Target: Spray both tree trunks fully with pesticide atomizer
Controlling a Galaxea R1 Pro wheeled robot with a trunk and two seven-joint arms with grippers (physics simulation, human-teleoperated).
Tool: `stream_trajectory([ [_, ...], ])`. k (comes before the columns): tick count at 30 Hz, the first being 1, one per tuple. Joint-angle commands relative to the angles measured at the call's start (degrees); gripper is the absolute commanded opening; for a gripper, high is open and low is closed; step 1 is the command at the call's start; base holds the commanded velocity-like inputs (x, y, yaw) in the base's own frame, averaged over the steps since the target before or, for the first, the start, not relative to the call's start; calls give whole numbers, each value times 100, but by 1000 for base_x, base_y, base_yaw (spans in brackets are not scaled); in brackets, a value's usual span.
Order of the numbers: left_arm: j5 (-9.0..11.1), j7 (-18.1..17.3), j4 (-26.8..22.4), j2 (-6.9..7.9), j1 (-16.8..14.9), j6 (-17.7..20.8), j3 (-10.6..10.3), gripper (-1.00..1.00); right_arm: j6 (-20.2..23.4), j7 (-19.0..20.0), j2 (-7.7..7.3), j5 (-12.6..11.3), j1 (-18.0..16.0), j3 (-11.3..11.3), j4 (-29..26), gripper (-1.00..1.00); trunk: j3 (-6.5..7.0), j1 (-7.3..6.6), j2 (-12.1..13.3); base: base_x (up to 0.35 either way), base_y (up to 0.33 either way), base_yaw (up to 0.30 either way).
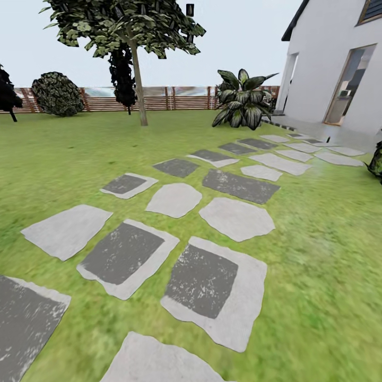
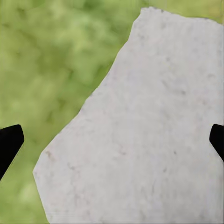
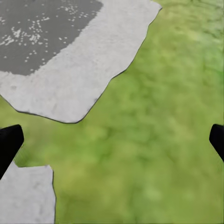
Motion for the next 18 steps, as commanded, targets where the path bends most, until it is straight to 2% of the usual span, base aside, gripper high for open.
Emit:
stream_trajectory([
  [1, 30, -2, 3, 1, -3, -18, 1, 100, -16, 0, 0, -20, -3, 5, 3, 100, 0, 3, -2, 339, 0, 0],
  [18, 36, -3, 4, 1, -3, -18, 1, 100, -16, -2, 0, -20, -4, 5, 3, 100, 100, 3, -2, 339, 0, 0],
])
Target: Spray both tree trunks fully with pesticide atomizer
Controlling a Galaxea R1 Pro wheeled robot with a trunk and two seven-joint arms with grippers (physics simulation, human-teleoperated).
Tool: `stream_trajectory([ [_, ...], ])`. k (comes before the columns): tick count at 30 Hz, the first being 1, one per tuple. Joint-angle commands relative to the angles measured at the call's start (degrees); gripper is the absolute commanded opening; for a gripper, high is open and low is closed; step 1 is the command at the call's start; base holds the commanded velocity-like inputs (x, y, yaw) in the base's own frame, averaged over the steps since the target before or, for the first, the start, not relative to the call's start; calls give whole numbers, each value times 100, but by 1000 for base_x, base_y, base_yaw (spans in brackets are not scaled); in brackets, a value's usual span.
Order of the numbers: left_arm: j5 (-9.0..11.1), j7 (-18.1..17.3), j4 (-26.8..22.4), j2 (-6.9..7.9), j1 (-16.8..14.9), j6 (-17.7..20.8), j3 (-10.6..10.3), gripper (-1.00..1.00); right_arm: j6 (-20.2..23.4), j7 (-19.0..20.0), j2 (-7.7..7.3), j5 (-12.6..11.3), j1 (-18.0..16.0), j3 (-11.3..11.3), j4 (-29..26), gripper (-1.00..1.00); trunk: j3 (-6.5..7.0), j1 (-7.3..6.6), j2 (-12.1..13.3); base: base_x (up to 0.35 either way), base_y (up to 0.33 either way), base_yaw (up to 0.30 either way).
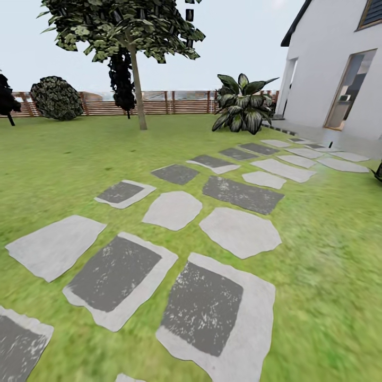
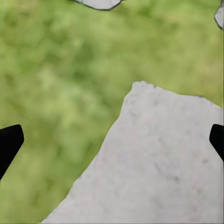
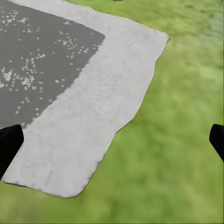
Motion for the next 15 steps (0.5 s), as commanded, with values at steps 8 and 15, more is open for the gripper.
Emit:
stream_trajectory([
  [8, 28, -2, 5, -1, -3, -18, 1, 100, -16, 0, 0, -19, -2, 5, 3, 100, -4, 2, -2, 339, 0, -1],
  [15, 31, 0, -1, 2, -3, -18, 1, 100, -16, 0, 0, -19, -3, 5, 3, 100, -4, 2, -2, 339, 0, -194],
])
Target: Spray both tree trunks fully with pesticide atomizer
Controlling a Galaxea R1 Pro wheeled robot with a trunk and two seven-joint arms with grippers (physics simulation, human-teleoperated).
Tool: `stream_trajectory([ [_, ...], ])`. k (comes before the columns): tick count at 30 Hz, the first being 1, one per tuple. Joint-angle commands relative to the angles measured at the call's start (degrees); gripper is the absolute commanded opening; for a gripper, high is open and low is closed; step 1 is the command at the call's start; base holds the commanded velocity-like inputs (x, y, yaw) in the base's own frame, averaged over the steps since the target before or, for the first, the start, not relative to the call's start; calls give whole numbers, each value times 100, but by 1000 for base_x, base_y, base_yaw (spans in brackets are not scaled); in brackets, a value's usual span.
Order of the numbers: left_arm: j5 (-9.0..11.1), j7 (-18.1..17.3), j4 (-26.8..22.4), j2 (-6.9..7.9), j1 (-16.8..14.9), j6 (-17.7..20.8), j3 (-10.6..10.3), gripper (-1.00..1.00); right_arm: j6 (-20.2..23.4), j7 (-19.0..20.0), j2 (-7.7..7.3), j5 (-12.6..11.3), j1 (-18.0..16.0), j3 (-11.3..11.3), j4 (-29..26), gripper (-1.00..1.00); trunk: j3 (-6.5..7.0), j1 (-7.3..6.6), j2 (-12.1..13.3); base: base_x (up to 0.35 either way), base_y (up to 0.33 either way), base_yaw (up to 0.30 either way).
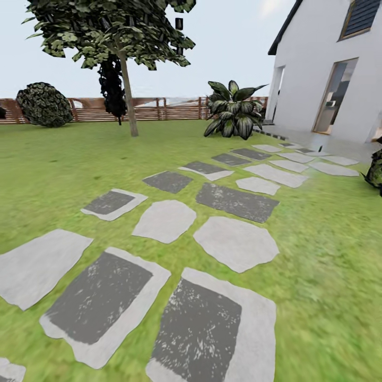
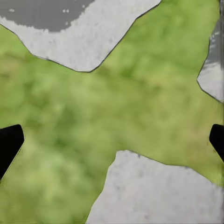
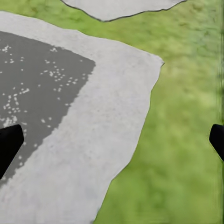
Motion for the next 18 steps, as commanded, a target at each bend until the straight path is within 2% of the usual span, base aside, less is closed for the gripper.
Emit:
stream_trajectory([
  [1, 32, -2, 2, -1, -2, -17, 1, 100, -17, 1, 0, -20, -5, 5, 5, 100, -5, 3, -1, 339, 0, -270],
  [11, 33, -2, 2, -3, -2, -17, 1, 100, -17, 1, 0, -18, -5, 5, 5, 100, -5, 3, -1, 339, 0, -257],
  [18, 33, -1, 2, -3, -2, -17, 1, 100, -17, 1, 0, -21, -5, 5, 5, 100, -5, 3, -1, 339, 0, -75],
])
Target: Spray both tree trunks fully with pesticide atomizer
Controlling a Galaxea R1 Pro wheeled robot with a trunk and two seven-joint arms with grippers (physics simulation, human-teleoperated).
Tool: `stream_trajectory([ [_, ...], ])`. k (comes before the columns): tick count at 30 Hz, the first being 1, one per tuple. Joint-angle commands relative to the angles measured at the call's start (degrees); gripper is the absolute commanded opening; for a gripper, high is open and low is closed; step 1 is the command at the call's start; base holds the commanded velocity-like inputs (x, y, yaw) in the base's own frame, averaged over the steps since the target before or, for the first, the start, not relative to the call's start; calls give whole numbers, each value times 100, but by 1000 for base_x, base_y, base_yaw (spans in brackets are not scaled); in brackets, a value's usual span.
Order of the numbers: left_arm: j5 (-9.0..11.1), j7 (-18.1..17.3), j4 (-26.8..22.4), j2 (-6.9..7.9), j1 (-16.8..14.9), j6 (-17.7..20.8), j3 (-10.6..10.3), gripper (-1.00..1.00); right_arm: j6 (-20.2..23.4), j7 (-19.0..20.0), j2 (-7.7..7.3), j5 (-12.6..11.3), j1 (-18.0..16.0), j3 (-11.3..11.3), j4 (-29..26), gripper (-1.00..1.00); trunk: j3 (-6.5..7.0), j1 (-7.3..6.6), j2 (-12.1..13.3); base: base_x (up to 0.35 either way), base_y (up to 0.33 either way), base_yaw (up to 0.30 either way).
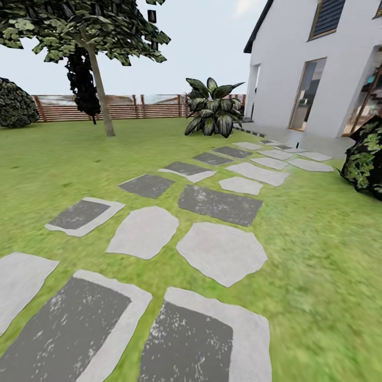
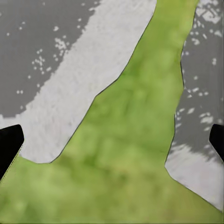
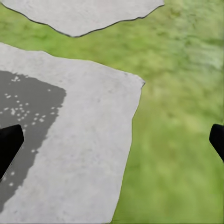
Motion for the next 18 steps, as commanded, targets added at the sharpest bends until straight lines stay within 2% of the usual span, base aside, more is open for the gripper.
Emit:
stream_trajectory([
  [1, 31, -2, 4, -1, -3, -18, 0, 100, -16, 0, 1, -20, -3, 5, 3, 100, -5, 2, -2, 339, 0, -6],
  [7, 31, -2, 4, -1, -3, -18, 0, 100, -16, 0, 1, -20, -3, 5, 3, 100, -11, 2, -2, 339, 0, -9],
  [12, 31, -4, 4, 0, -3, -18, 0, 100, -16, 0, 1, -20, -3, 5, 3, 100, -40, 2, -2, 339, 0, -119],
  [18, 31, -4, 4, 0, -3, -18, 0, 100, -16, 0, 0, -20, -2, 5, 3, 100, -47, 2, -2, 339, 0, -25],
])
